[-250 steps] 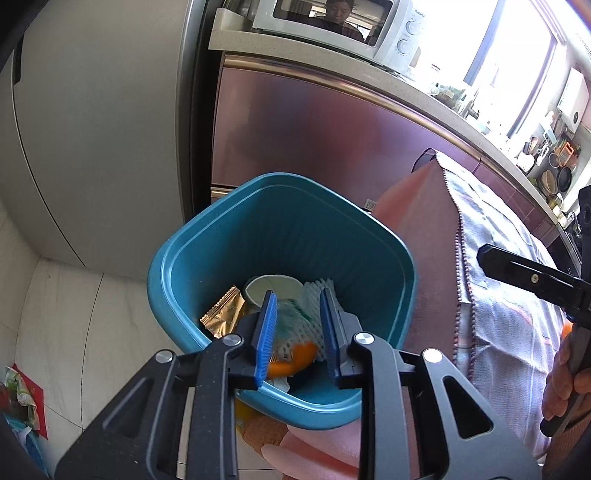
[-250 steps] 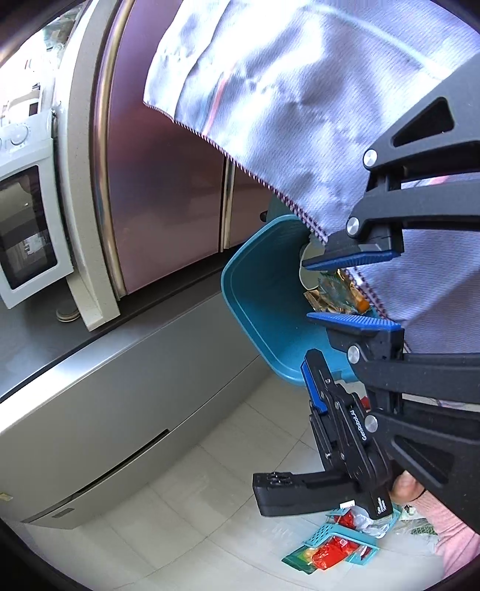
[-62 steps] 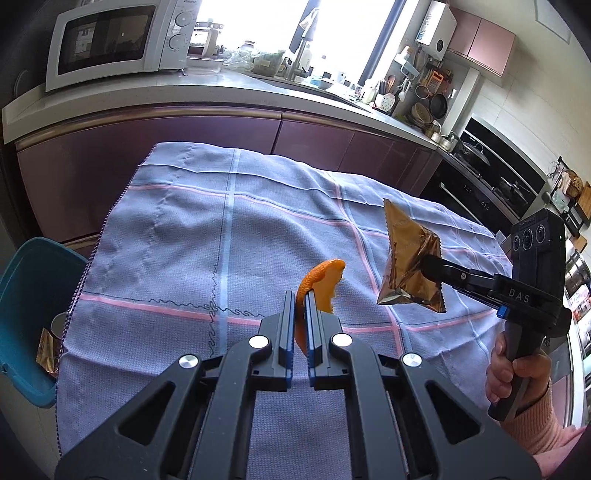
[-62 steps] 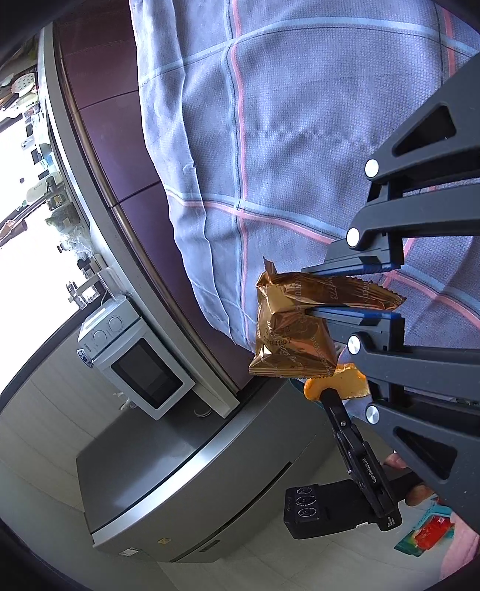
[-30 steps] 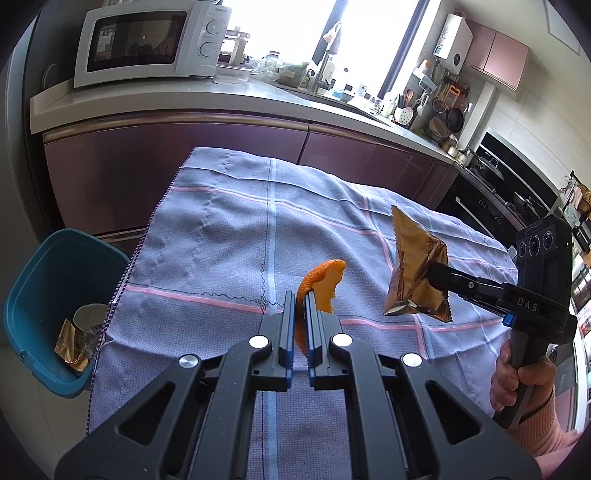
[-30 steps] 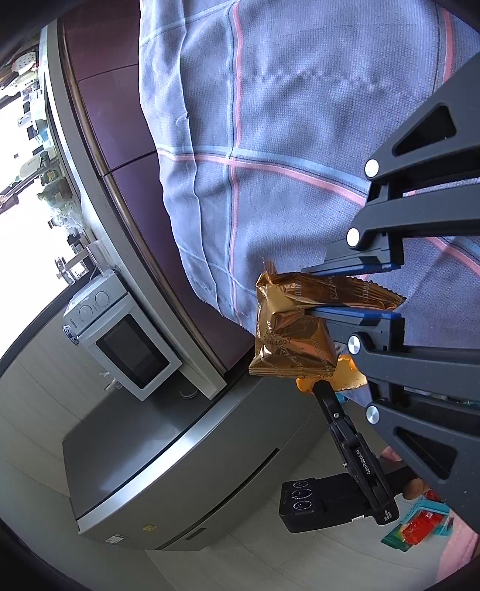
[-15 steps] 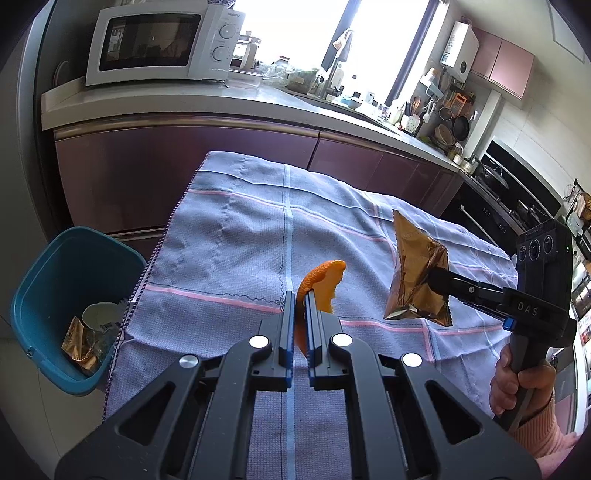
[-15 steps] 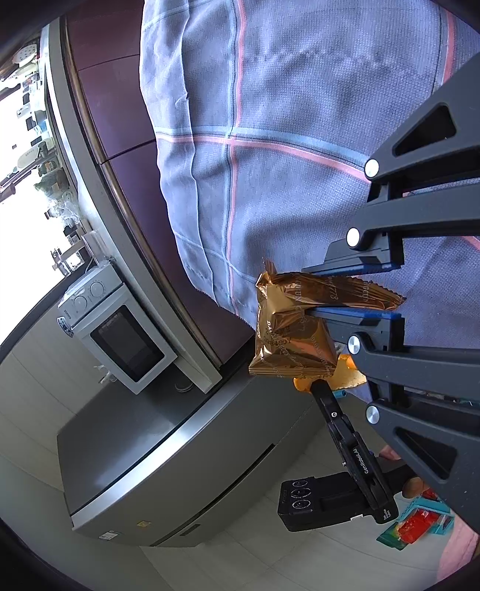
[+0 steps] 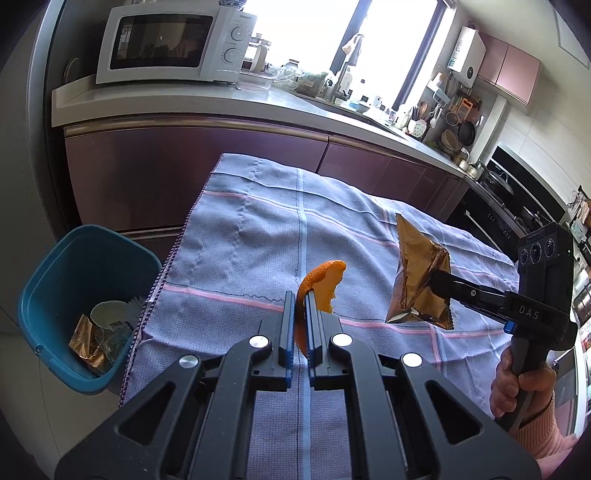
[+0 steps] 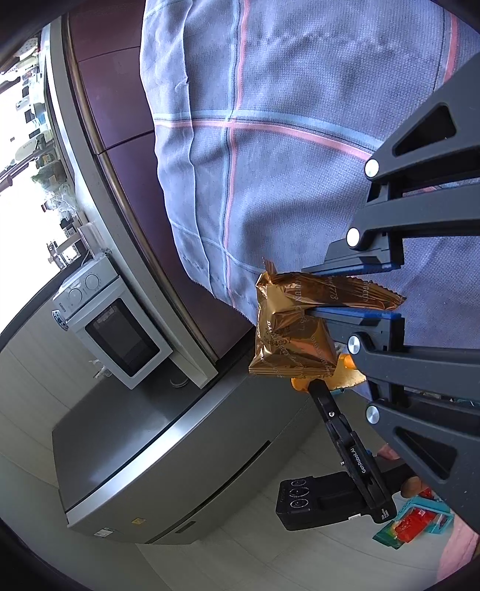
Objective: Collect trash
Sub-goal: 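Lift the orange peel and gold wrapper and carry both toward the teal bin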
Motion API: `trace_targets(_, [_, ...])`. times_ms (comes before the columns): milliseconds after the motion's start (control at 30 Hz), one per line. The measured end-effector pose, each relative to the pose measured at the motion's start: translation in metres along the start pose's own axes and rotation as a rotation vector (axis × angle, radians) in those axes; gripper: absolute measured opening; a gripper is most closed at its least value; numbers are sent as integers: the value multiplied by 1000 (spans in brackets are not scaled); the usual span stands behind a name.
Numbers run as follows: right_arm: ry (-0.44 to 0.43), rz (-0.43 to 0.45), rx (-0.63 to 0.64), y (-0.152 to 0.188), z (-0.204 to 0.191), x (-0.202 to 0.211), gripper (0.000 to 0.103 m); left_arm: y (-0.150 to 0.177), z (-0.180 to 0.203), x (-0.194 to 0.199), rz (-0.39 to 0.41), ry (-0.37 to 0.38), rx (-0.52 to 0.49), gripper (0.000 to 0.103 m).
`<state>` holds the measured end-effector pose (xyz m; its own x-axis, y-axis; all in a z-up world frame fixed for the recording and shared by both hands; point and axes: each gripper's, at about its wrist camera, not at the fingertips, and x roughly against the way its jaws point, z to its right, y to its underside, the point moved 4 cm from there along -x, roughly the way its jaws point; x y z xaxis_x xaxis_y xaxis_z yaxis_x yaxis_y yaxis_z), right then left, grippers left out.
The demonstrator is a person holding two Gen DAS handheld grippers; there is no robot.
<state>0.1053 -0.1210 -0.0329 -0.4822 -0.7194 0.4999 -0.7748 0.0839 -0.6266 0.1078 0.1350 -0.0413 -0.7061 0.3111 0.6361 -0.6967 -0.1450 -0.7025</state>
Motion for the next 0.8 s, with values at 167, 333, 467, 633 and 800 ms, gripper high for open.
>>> trace_targets(167, [-5,-3,4,-1,-2,-2,14,0,-3,3,3,-4,6,6])
trace_targets(333, [-10,-7,8,-2,-3,-5,14,-1,-6,7,9,-10,10,6])
trace_targets(467, [-16,-9,12,-3,-6,-8,14,-1,-9,9,14,-16,14,6])
trace_targets(633, [-22,-15,14,-2,-8,-11,14,-1,-13,12,19,-20,21,6])
trace_targets(800, [-28,-21,20,-3,-12,-14,14,0,-17,17,25,-27,26,6])
